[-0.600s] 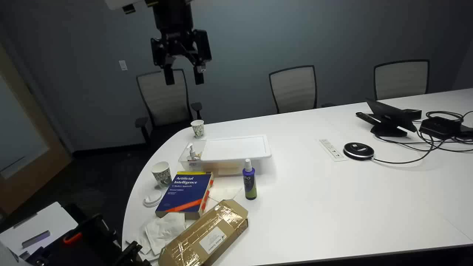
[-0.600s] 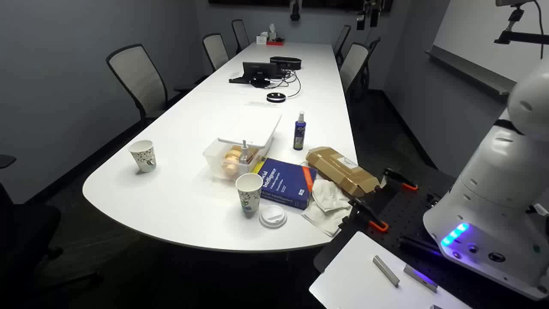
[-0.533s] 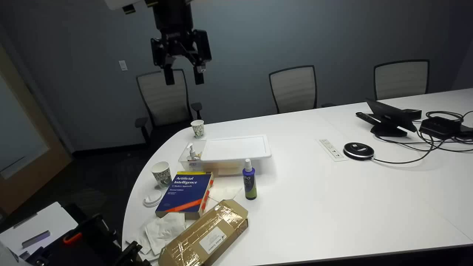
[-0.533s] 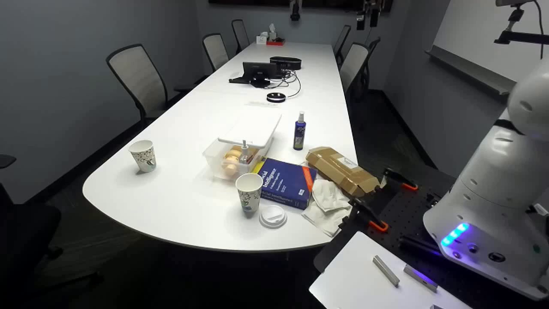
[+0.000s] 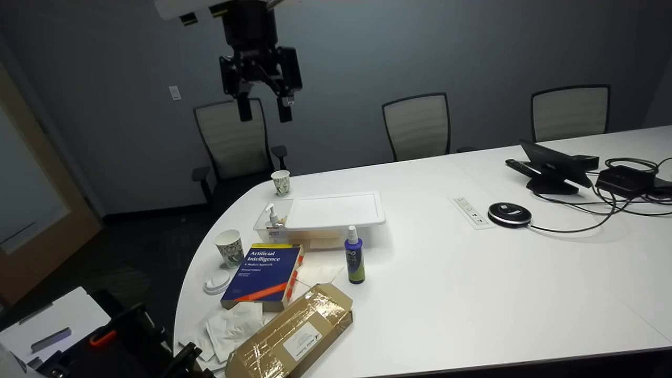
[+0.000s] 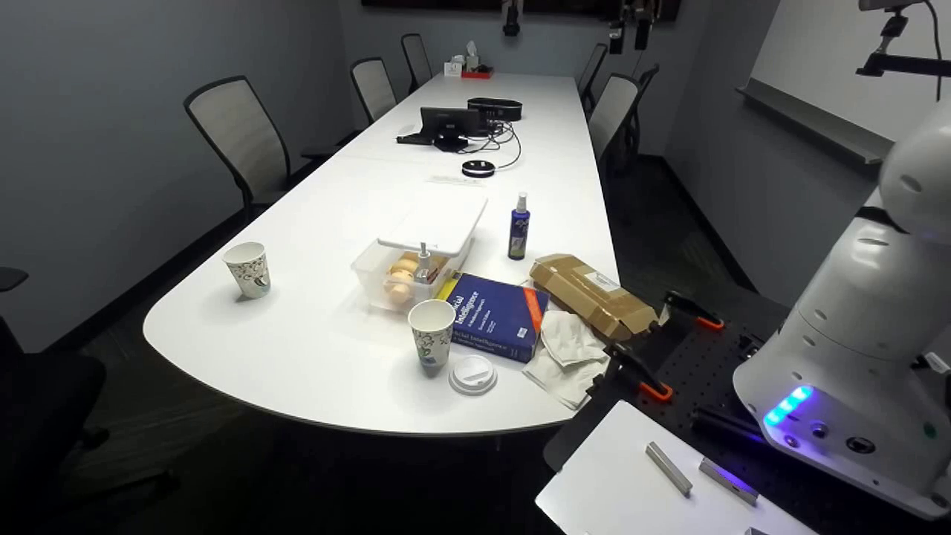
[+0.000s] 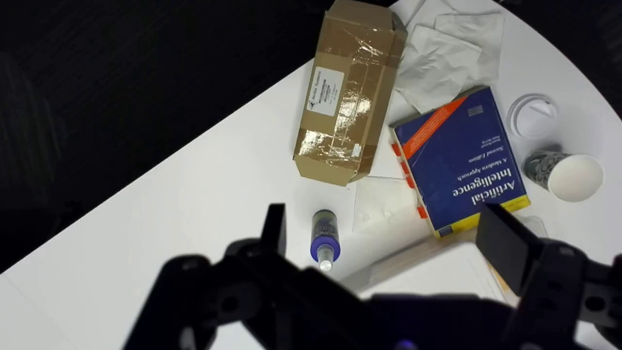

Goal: Move the bottle to the left

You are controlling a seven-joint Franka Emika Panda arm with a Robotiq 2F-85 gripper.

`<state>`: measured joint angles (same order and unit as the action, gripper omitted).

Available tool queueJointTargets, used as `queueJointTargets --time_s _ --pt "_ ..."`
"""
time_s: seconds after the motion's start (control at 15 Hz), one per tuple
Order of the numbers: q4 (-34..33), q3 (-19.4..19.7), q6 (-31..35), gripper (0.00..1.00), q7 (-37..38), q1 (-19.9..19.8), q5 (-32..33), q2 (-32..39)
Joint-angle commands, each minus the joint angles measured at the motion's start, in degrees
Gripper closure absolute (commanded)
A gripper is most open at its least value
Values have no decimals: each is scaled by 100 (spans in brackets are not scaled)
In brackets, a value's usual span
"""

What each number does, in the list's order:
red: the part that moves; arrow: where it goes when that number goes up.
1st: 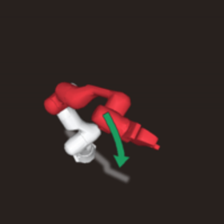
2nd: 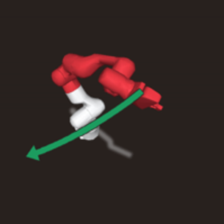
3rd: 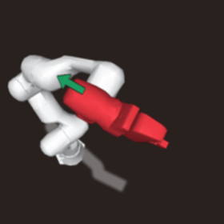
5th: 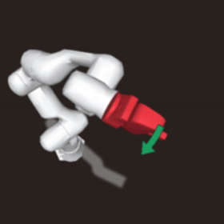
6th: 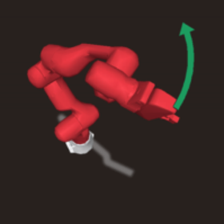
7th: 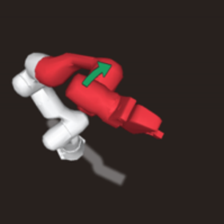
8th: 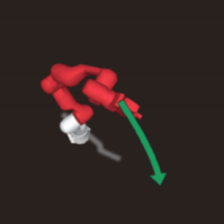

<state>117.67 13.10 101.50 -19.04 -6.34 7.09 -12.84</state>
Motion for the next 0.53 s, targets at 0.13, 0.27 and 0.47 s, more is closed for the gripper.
queueJointTargets --time_s 0.13,0.27,0.47 --pt "-340 -57 1014 0 633 -35 -1117 980" --pt "-444 -135 1517 0 851 -49 -1354 1437" --pt "-669 -253 2167 0 1194 -76 -1439 2226"
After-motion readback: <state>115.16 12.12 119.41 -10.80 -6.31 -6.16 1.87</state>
